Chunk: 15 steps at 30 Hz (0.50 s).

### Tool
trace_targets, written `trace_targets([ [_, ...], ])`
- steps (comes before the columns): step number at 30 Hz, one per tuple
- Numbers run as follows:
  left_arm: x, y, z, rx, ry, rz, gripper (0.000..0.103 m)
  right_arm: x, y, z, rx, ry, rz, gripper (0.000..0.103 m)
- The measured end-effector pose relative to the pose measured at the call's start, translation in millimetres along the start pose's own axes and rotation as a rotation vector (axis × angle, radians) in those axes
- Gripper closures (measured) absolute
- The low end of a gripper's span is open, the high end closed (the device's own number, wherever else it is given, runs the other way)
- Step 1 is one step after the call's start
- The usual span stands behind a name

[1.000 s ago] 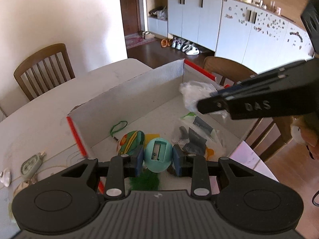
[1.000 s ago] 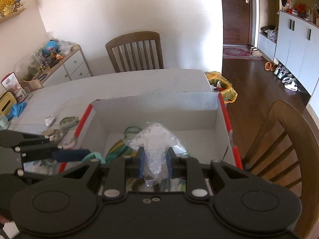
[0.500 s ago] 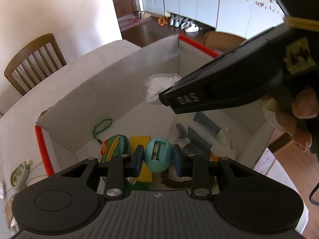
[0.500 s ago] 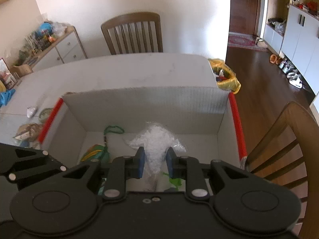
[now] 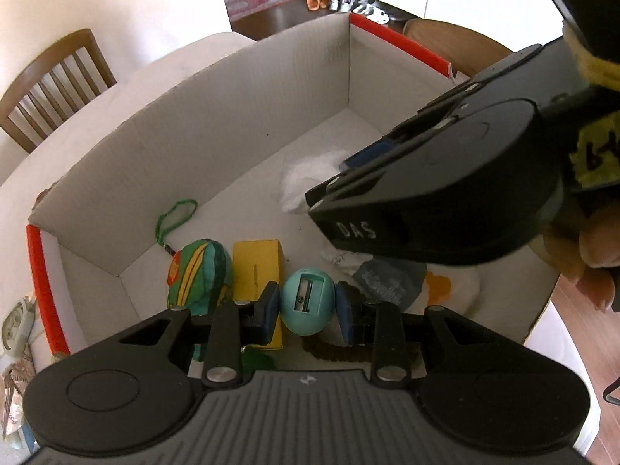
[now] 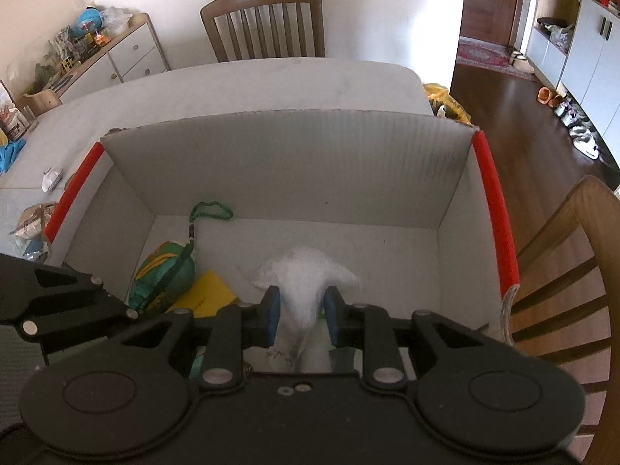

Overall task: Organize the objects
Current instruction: 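Carry sharpener and bead bag into the red box and open both tools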

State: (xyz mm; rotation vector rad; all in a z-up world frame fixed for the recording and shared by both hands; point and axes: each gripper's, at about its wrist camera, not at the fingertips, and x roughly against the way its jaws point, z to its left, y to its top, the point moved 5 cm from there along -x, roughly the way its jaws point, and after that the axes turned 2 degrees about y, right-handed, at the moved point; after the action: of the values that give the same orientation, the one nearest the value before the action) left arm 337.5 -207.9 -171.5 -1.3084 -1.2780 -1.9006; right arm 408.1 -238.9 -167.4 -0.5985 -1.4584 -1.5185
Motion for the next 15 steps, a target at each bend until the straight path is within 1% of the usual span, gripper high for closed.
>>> trace_targets([
  [4, -1.9, 3.0, -1.9, 0.002, -0.006, 0.006, 0.073, 2.5, 1.5, 0.1, 0.008, 0.006, -0.006, 0.076],
  [13, 4.2, -4.1, -1.0, 0.025, -0.006, -0.009, 0.072, 20.4, 4.3, -5.0, -0.006, 0.02, -0.042, 0.071],
  [14, 5.5, -5.3, -1.0, 0.024, -0.007, -0.012, 0.072, 23.0, 4.1, -5.2, -0.012, 0.025, -0.049, 0.071],
  [15, 7.2, -6.7, -0.7, 0.023, -0.006, -0.018, 0.068, 25.3, 3.9, -4.9, -0.014, 0.027, -0.053, 0.071],
])
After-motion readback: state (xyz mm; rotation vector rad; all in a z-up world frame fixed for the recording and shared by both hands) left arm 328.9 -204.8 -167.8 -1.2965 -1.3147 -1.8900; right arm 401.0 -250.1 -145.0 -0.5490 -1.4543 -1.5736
